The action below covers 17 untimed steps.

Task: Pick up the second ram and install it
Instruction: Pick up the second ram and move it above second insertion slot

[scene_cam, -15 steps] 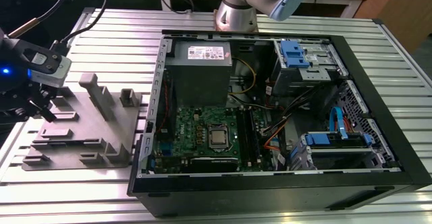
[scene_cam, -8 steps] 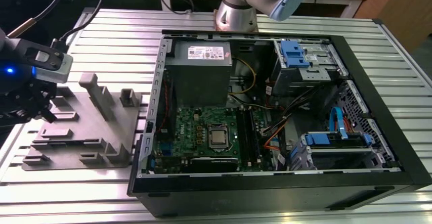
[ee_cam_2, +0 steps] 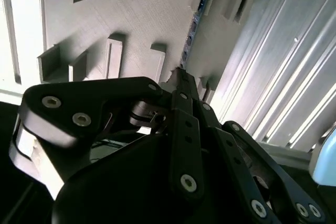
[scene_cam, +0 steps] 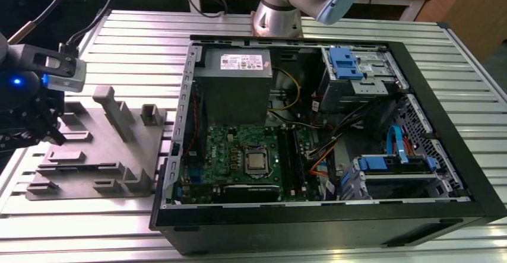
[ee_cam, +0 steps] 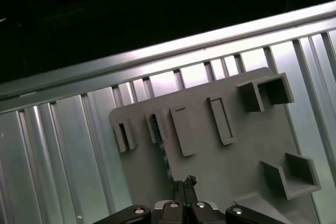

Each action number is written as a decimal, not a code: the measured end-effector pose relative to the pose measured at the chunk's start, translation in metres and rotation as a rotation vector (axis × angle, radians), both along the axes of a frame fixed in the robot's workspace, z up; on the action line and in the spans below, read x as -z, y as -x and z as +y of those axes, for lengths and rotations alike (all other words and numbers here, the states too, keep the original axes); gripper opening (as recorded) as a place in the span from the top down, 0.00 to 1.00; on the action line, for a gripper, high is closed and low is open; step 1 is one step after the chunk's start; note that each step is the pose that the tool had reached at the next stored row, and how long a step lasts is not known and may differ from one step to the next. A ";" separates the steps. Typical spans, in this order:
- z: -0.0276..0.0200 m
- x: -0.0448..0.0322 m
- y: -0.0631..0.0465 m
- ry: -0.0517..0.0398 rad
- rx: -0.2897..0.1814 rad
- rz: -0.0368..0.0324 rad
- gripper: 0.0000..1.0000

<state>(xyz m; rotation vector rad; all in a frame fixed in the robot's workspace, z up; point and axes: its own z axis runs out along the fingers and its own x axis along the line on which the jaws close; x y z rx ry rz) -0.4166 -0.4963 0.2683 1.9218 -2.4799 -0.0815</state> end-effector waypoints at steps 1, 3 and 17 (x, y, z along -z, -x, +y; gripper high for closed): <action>0.0000 0.0003 0.000 0.0004 -0.020 0.0000 0.93; 0.0000 0.0010 0.000 0.0009 -0.055 0.0001 0.93; -0.0002 0.0047 0.000 0.0010 -0.207 -0.0001 0.93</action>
